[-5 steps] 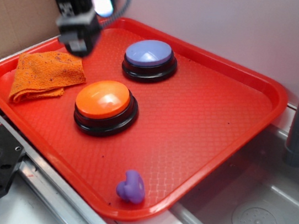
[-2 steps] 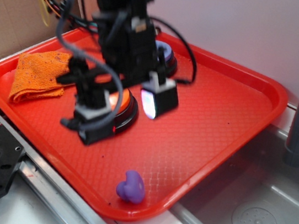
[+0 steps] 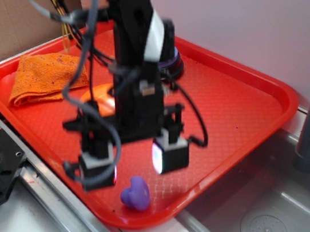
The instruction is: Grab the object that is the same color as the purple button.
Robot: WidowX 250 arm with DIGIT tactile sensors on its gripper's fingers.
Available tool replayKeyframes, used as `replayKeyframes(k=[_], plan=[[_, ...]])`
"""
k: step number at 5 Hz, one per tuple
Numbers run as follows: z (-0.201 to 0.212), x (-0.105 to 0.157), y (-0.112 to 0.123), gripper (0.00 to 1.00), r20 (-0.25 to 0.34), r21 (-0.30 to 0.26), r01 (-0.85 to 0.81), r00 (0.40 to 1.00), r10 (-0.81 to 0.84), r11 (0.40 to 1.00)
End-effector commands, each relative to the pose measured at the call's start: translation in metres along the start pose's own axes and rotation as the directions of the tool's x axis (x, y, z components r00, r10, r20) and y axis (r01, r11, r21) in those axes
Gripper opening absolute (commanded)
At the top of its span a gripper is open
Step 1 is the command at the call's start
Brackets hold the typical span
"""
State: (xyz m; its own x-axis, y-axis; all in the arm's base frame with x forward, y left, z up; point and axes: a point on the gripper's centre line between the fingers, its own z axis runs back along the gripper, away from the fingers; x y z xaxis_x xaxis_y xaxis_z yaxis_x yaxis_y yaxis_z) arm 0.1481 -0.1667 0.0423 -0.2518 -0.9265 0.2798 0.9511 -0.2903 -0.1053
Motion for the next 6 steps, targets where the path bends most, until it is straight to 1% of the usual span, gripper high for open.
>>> replayKeyframes(k=[1,2,4,5,6], plan=[[-0.015,0.002,-0.01,1.0,0.014,0.003,0.002,1.0,-0.002,1.0],[-0.014,0.001,-0.009,0.0,0.019,0.009,-0.001,1.0,0.001,1.0],[-0.008,0.001,-0.008,0.0,0.028,0.024,-0.021,0.999,0.02,0.999],[0.009,-0.01,0.001,0.0,-0.018,0.086,-0.226,0.973,0.228,0.97],[0.042,-0.022,0.009,0.0,-0.05,0.164,-0.452,0.884,0.465,0.877]])
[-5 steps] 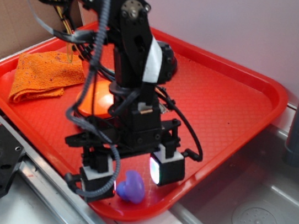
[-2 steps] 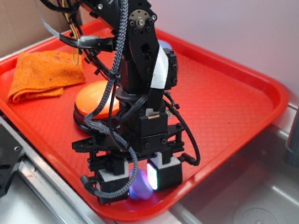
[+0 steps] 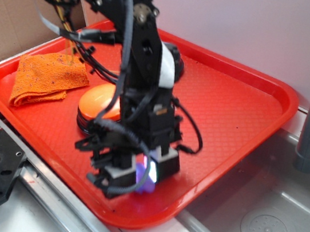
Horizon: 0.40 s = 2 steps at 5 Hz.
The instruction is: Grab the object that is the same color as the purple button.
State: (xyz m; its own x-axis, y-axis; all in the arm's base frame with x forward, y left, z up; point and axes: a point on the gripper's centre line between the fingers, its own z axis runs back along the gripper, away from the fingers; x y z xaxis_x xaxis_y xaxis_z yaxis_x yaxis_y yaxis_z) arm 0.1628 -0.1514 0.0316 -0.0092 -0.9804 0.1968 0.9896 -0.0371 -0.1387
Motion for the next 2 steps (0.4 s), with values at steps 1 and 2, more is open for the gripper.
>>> replayKeyframes(k=[1,2], plan=[[0.086,-0.017,0.007,0.0,-0.107,0.235,-0.441,0.874,0.474,0.866],[0.128,-0.043,0.013,0.0,-0.099,0.28,-0.637,0.726,0.681,0.719]])
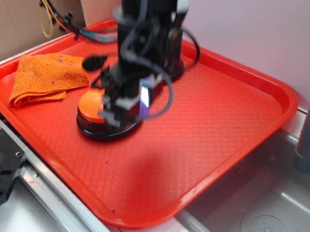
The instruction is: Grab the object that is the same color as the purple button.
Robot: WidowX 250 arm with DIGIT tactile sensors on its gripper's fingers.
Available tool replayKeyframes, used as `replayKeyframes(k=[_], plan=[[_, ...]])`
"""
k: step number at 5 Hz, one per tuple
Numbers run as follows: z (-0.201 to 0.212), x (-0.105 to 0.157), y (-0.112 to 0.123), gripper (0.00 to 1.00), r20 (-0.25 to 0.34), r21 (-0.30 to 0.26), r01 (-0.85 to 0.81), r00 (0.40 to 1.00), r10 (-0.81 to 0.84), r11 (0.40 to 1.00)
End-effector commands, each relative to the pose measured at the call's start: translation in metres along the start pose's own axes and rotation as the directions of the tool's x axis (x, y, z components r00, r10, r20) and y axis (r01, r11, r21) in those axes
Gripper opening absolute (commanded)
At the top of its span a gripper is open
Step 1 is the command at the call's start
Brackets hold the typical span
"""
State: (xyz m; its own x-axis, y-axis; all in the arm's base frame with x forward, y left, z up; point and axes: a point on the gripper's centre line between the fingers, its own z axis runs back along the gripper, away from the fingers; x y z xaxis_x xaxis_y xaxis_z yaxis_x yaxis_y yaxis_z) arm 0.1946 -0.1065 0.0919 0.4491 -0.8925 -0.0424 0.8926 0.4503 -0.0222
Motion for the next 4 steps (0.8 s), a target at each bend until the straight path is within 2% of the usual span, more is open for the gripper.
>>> replayKeyframes(k=[1,2,3,4], plan=[[0.075,-0.047,0.028,0.0,0.02,0.062,-0.477,0.879,0.476,0.877],[0.088,-0.071,0.032,0.0,0.049,0.008,-0.679,0.733,0.678,0.734],[0.092,-0.085,0.023,0.0,0.097,0.041,-0.841,0.54,0.836,0.539],[0.09,-0.088,0.025,0.0,0.098,0.057,-0.948,0.317,0.943,0.312]])
